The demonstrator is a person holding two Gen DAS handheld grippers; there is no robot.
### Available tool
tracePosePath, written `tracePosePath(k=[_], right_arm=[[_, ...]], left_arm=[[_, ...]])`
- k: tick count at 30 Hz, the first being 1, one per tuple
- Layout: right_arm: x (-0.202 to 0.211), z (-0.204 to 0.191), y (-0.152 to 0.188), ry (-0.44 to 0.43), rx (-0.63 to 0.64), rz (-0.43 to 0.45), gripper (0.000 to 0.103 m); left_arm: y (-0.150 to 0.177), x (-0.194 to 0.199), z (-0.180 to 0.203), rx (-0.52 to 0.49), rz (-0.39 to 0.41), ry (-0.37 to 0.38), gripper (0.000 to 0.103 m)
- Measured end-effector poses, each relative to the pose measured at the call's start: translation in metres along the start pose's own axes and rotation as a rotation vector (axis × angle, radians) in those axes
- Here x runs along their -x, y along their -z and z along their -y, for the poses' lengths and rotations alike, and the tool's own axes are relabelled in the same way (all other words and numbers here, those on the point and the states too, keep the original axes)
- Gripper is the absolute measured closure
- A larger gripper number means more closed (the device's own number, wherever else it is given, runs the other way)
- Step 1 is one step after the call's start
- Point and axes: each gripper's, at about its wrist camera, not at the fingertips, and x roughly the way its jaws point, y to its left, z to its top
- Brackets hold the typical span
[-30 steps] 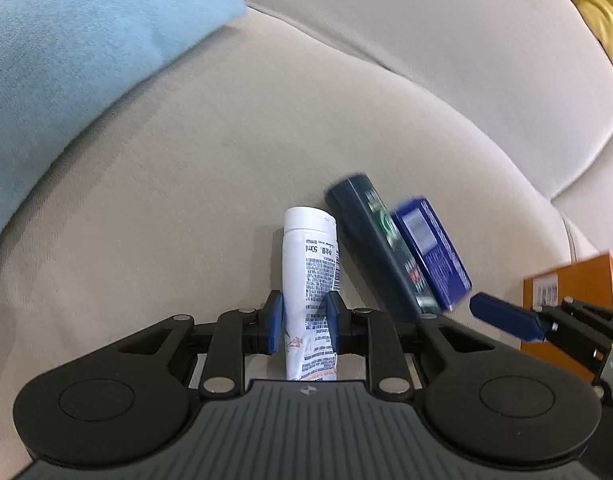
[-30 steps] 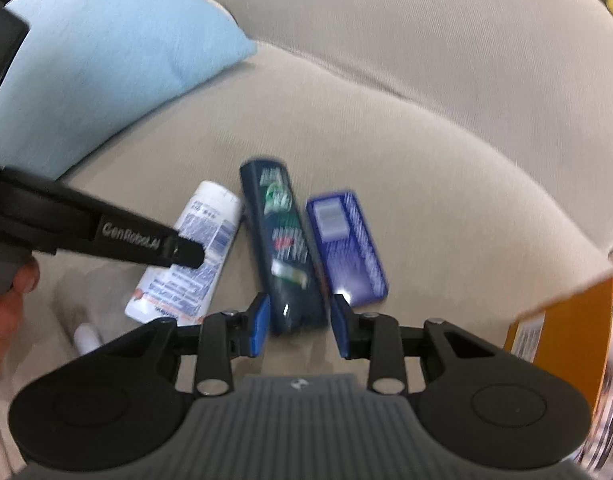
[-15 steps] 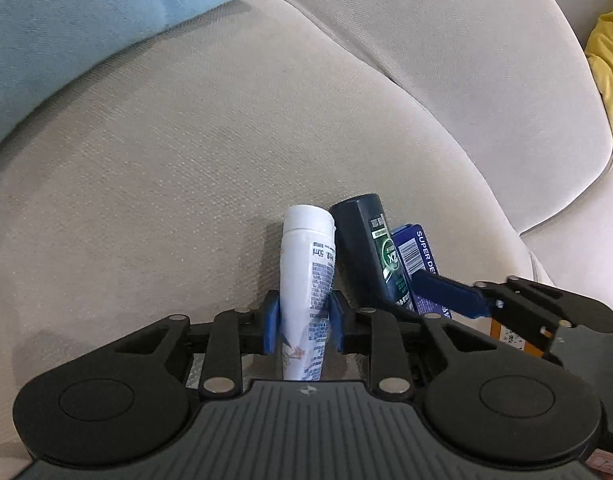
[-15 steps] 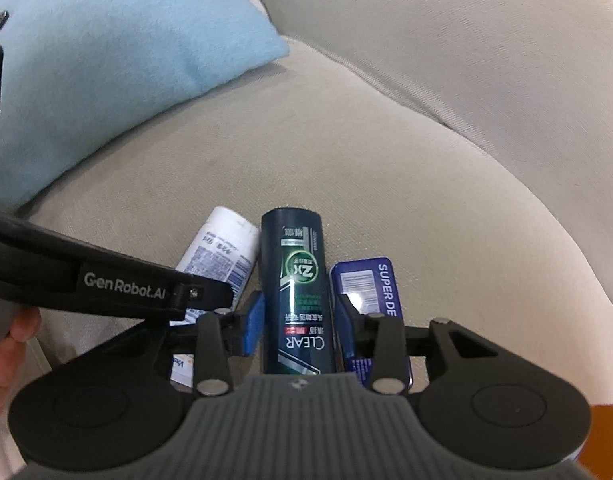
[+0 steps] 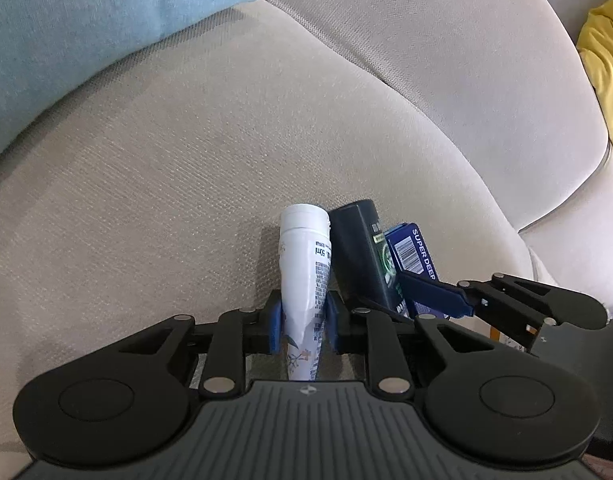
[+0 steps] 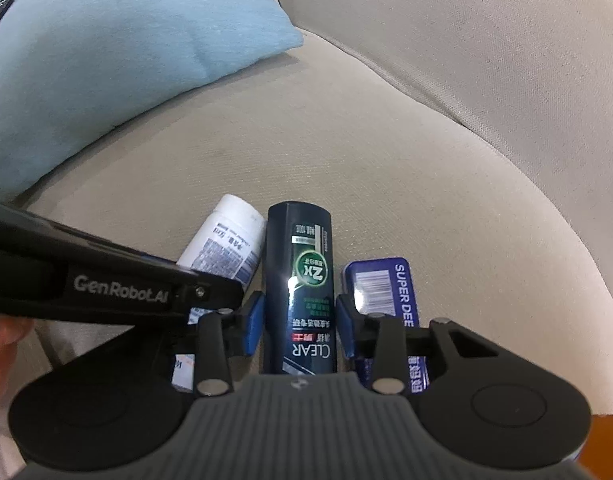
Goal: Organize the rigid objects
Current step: 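Grasp the dark CLEAR shampoo bottle with the right gripper while the left holds the tube, then carry the shampoo bottle and tube over the orange box with both grippers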
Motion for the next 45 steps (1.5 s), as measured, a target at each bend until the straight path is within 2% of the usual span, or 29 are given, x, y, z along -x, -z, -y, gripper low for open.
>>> tracePosePath(k=[7, 13, 16, 20, 26, 30, 36, 40, 45], right_arm=[[0.031, -0.008, 0.012, 0.012, 0.061, 0.049, 0.065], [0.075, -0.008, 0.024, 0.013, 0.103, 0.105, 0.066], [0.098, -0.008, 0.030, 0.021, 0.147, 0.125, 0.068], [0.130, -0.003, 0.037, 0.026, 0.185, 0.150, 0.068], [0.183, 0.009, 0.055, 0.087, 0.236, 0.192, 0.068], [0.214, 0.024, 0.074, 0.125, 0.277, 0.202, 0.069], [0.247, 0.058, 0.107, 0.164, 0.291, 0.166, 0.069], [0.253, 0.079, 0.130, 0.206, 0.372, 0.128, 0.070], [0.245, 0.103, 0.152, 0.235, 0.494, 0.052, 0.070]], left_arm=[[0.018, 0.021, 0.024, -0.064, 0.024, -0.001, 0.081], [0.033, 0.049, 0.048, -0.114, 0.044, 0.034, 0.081], [0.034, 0.074, 0.055, -0.164, 0.051, 0.057, 0.081], [0.042, 0.095, 0.082, -0.234, 0.064, 0.074, 0.081], [0.055, 0.113, 0.124, -0.321, 0.068, 0.125, 0.081], [0.062, 0.113, 0.157, -0.397, 0.054, 0.167, 0.081], [0.085, 0.102, 0.207, -0.509, 0.002, 0.231, 0.081], [0.098, 0.085, 0.232, -0.570, -0.053, 0.265, 0.080], [0.109, 0.059, 0.262, -0.656, -0.113, 0.266, 0.080]])
